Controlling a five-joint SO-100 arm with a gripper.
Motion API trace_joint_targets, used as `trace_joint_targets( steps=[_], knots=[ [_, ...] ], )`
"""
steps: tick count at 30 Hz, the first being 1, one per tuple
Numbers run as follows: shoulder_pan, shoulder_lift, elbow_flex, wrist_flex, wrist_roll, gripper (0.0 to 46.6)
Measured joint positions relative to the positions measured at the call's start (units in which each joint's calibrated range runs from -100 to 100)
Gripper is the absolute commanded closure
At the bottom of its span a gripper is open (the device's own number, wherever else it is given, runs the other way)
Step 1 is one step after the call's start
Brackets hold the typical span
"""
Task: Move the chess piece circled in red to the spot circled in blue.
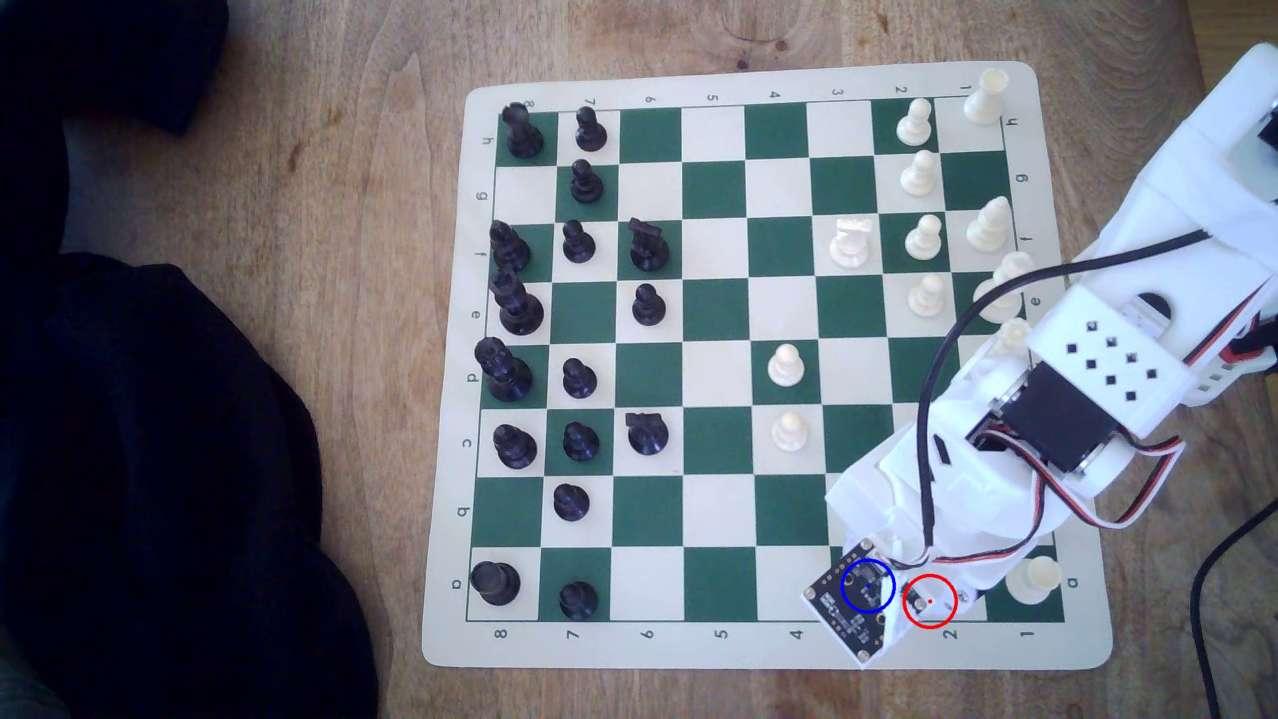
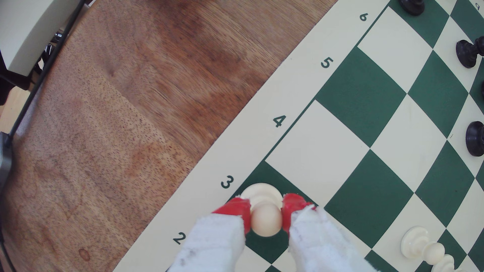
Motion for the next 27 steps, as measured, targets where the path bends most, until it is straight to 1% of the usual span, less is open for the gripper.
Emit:
trace_joint_targets(
  steps=[6, 14, 18, 24, 25, 27],
  knots=[
    [1.25, 1.76, 0.0, -0.16, 0.44, 46.4],
    [1.25, 3.35, 0.0, -0.16, 0.73, 46.4],
    [0.29, 3.35, 0.0, -0.16, 0.73, 46.3],
    [0.22, 3.35, 0.0, -0.16, 0.73, 44.6],
    [0.22, 3.35, 0.0, -0.16, 0.73, 43.6],
    [0.22, 3.35, 0.63, -0.16, 0.78, 43.7]
  ],
)
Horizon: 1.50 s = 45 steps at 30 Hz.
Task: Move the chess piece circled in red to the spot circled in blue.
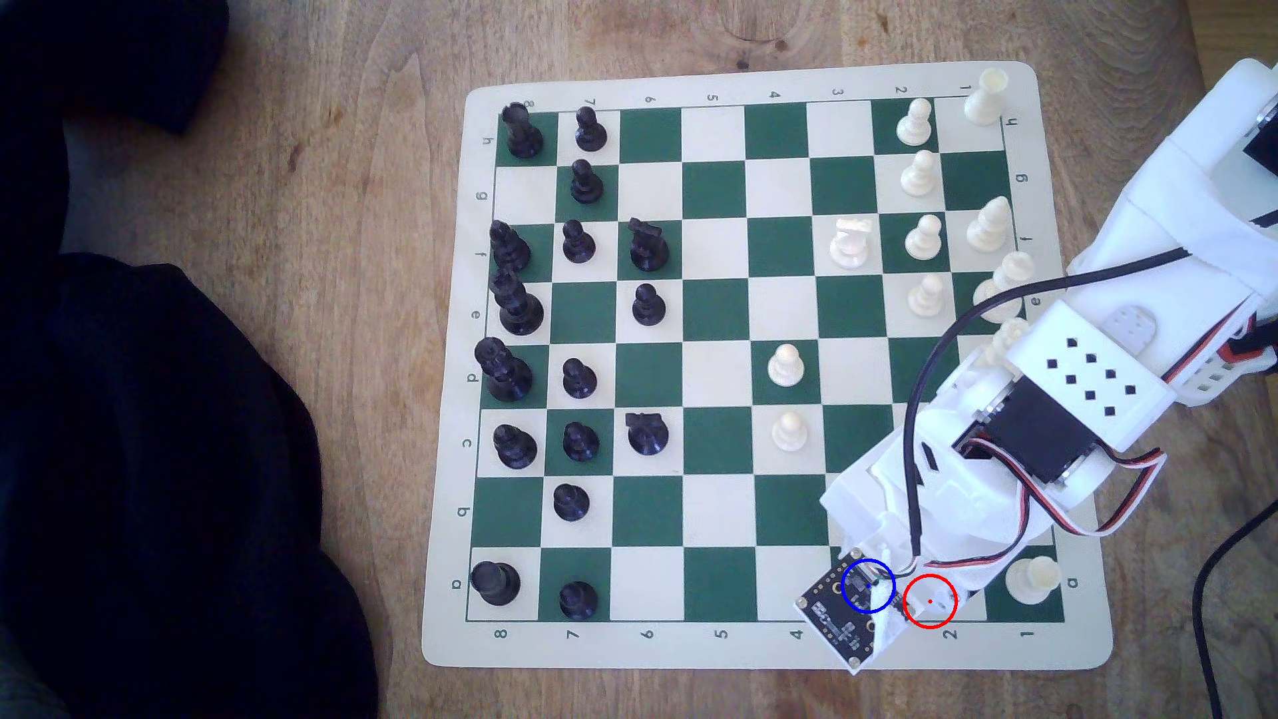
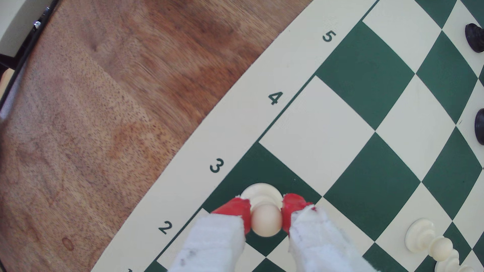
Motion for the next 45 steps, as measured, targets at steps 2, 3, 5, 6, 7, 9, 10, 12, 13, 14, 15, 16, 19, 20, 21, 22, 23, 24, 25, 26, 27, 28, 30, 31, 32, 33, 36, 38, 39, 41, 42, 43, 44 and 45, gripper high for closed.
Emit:
trace_joint_targets(
  steps=[2, 3, 5, 6, 7, 9, 10, 12, 13, 14, 15, 16, 19, 20, 21, 22, 23, 24, 25, 26, 27, 28, 30, 31, 32, 33, 36, 38, 39, 41, 42, 43, 44, 45],
  knots=[
    [0.0, 0.0, 0.18, 0.0, 0.05, 41.8],
    [0.0, 0.0, 0.18, 0.0, 0.1, 37.3],
    [0.0, 0.0, 0.18, 0.0, 0.1, 33.1],
    [0.0, 0.0, 0.18, 0.08, 0.15, 30.2],
    [0.0, 0.0, 0.18, 0.24, 0.15, 27.4],
    [0.0, 0.0, 0.45, 0.8, 0.05, 25.8],
    [0.0, -0.08, 0.81, 0.96, -0.05, 25.2],
    [0.0, -0.25, 1.54, 1.59, -0.05, 24.3],
    [0.0, -1.17, 1.72, 2.39, -0.05, 24.1],
    [0.07, -1.68, 1.72, 2.63, -0.05, 24.0],
    [0.07, -2.51, 1.72, 3.43, -0.05, 24.0],
    [0.07, -3.6, 1.72, 4.38, -0.05, 24.0],
    [0.15, -7.88, 1.72, 7.57, -0.05, 24.0],
    [0.44, -9.22, 1.72, 8.53, 0.0, 24.0],
    [0.74, -10.56, 1.72, 9.56, -0.05, 24.1],
    [1.11, -13.49, 1.72, 11.39, -0.05, 24.1],
    [1.11, -14.58, 2.08, 12.03, -0.05, 24.1],
    [1.03, -15.84, 2.62, 12.67, 0.0, 24.1],
    [0.96, -17.01, 3.16, 13.15, -0.05, 24.1],
    [0.96, -18.35, 3.89, 13.71, -0.05, 24.0],
    [0.96, -19.35, 4.25, 14.02, -0.05, 23.8],
    [1.03, -20.44, 4.88, 14.34, -0.05, 23.7],
    [1.55, -22.79, 6.51, 14.98, 0.1, 23.7],
    [1.99, -23.8, 7.05, 15.22, -0.1, 23.8],
    [2.29, -24.88, 7.77, 15.62, -0.34, 23.8],
    [2.58, -26.31, 8.86, 16.18, -0.59, 24.0],
    [3.32, -31.67, 12.2, 17.45, -0.44, 25.0],
    [4.72, -34.94, 14.73, 18.01, -1.03, 25.9],
    [6.27, -38.96, 17.08, 18.25, -1.17, 26.4],
    [7.6, -42.06, 18.26, 18.25, -1.47, 28.1],
    [7.96, -43.99, 18.98, 18.25, -1.32, 30.4],
    [9.73, -47.93, 19.52, 18.25, -1.27, 30.5],
    [10.62, -49.1, 19.52, 18.25, -1.27, 30.7],
    [11.43, -50.44, 19.52, 17.69, -1.32, 31.0]
  ],
)
